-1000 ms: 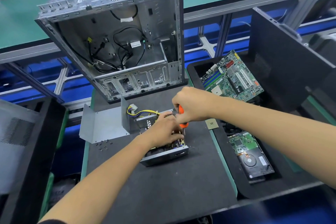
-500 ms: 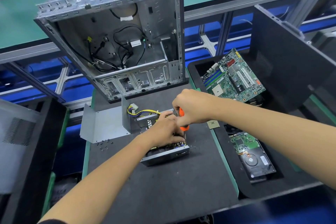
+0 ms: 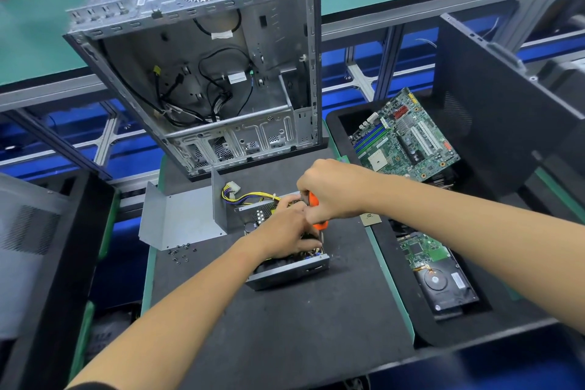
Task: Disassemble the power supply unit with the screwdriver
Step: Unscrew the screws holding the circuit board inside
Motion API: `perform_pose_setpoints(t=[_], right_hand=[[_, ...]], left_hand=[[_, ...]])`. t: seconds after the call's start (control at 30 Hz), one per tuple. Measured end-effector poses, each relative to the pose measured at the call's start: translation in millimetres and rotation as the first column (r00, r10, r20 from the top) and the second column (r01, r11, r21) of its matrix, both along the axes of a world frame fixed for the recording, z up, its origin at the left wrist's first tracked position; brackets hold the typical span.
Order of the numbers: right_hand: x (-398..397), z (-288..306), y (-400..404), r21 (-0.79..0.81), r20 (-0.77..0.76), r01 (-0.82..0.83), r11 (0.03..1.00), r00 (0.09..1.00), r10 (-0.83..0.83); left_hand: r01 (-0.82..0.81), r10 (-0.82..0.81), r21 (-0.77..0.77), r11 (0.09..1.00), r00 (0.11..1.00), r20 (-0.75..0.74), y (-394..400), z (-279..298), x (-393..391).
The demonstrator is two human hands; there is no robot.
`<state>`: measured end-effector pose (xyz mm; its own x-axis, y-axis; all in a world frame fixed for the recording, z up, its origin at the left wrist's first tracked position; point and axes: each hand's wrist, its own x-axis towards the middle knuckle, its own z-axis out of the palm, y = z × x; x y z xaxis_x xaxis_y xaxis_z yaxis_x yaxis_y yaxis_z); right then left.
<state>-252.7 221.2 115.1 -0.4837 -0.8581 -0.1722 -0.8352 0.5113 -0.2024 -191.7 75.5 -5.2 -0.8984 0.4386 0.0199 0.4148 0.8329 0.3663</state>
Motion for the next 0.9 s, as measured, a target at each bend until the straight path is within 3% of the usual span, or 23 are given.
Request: perform_pose_setpoints(t=[0.2, 0.43, 0.63, 0.8, 0.9], right_hand=[[7, -6, 8, -0.057, 0.018, 0.058, 0.997, 0.998, -0.057], [14, -14, 10, -0.15, 0.053, 0.311, 0.939, 0.95, -0.307], [22, -8, 1, -0.107, 0.021, 0.278, 0.955, 0.961, -0.277], [23, -1, -1, -0.068, 0.007, 0.277, 0.958, 0.961, -0.278], [22, 5, -2, 0.039, -0.014, 0.206, 0.978, 0.979, -0.206]], left_hand=[[0.022, -0.022, -0.051, 0.998, 1.0, 0.006, 1, 0, 0], [0.065, -0.064, -0.083, 0.994, 0.998, 0.009, 1, 2, 0], [0.028, -0.022, 0.074, 0.997, 0.996, -0.088, 1, 1, 4], [0.009, -0.007, 0.044, 0.999, 0.999, -0.045, 1, -1, 4], [-0.009, 0.009, 0.044, 0.999, 1.0, -0.001, 2, 2, 4]])
